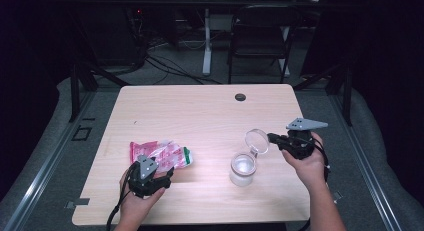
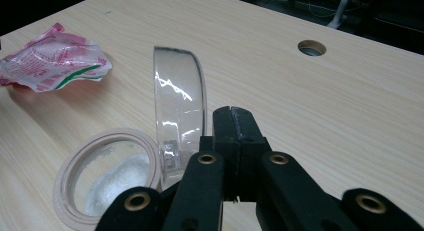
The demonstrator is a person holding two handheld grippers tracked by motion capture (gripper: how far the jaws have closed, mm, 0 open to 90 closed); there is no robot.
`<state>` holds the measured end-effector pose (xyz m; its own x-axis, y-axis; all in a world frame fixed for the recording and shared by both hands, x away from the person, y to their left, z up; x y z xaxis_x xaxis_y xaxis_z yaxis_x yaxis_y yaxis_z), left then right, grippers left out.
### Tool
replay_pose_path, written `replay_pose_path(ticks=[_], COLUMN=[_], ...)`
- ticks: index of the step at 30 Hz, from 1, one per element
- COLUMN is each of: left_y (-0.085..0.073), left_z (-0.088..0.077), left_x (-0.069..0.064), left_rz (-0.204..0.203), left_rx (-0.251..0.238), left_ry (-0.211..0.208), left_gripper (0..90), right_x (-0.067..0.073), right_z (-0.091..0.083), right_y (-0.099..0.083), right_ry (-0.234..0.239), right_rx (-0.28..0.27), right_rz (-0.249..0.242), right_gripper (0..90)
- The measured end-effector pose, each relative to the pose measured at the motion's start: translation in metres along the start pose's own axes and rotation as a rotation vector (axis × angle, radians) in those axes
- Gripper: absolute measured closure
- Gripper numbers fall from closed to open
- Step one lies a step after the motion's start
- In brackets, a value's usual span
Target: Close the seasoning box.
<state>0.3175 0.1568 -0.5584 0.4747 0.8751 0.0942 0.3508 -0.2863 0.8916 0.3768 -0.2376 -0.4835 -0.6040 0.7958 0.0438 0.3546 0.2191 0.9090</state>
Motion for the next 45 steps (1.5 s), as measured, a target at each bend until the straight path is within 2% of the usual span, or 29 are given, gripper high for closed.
replay_pose_path(ticks=[14, 25, 33, 39, 45], left_y=[0.000, 0.000, 0.000, 0.000, 0.000], left_z=[0.000, 0.000, 0.000, 0.000, 0.000], left_x=[0.000, 0.001, 0.001, 0.002, 0.002], left_rz=[0.000, 0.001, 0.002, -0.001, -0.006], left_rx=[0.001, 0.003, 0.000, -0.001, -0.002], left_ry=[0.000, 0.002, 0.002, 0.003, 0.002], left_gripper=[27.8, 27.8, 27.8, 27.8, 27.8], right_x=[0.003, 0.012, 0.022, 0.029, 0.035], right_z=[0.000, 0.007, 0.013, 0.016, 0.020], right_y=[0.001, 0.000, -0.001, -0.002, -0.004], right_ry=[0.010, 0.033, 0.066, 0.115, 0.131], right_rx=[-0.002, 0.015, 0.027, 0.039, 0.048], right_rz=[-0.004, -0.022, -0.035, -0.051, -0.056], right_gripper=[90.0, 90.0, 90.0, 89.6, 88.4])
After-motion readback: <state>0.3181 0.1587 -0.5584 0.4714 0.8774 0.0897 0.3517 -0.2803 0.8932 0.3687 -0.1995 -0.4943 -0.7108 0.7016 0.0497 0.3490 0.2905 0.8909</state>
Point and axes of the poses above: each handheld gripper's, and its own axes: z roughly forward along the jaws, y roughly out of its top, x roughly to its left, the point moved 5 cm from there along z, roughly forward along the jaws, and after that the axes turned 9 degrees about -x, right-handed, at the moved point
